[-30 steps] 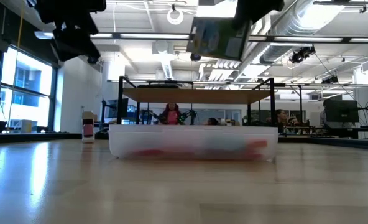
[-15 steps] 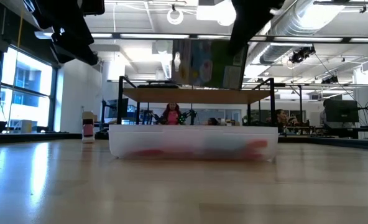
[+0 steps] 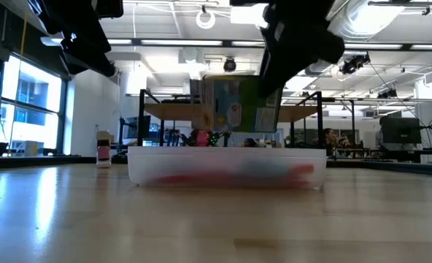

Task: Pack school essentials
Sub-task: Put the pack of crayons into the supply box

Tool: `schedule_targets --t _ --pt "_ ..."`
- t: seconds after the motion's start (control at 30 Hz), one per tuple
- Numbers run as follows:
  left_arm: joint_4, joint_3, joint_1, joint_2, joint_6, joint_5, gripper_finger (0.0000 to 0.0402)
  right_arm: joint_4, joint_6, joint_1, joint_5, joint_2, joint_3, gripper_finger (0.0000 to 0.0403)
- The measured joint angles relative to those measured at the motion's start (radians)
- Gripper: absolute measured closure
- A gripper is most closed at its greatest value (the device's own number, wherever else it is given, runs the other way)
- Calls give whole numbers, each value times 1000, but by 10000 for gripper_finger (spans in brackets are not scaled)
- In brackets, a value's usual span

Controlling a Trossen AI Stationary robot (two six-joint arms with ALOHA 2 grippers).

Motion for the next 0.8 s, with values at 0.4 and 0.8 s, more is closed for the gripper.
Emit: schedule_targets --t 0.4,0.8 --pt "0 0 0 0 0 -2 193 1 -6 -14 14 83 0 291" --pt "0 0 0 0 1 -4 193 1 48 -44 -73 92 0 291"
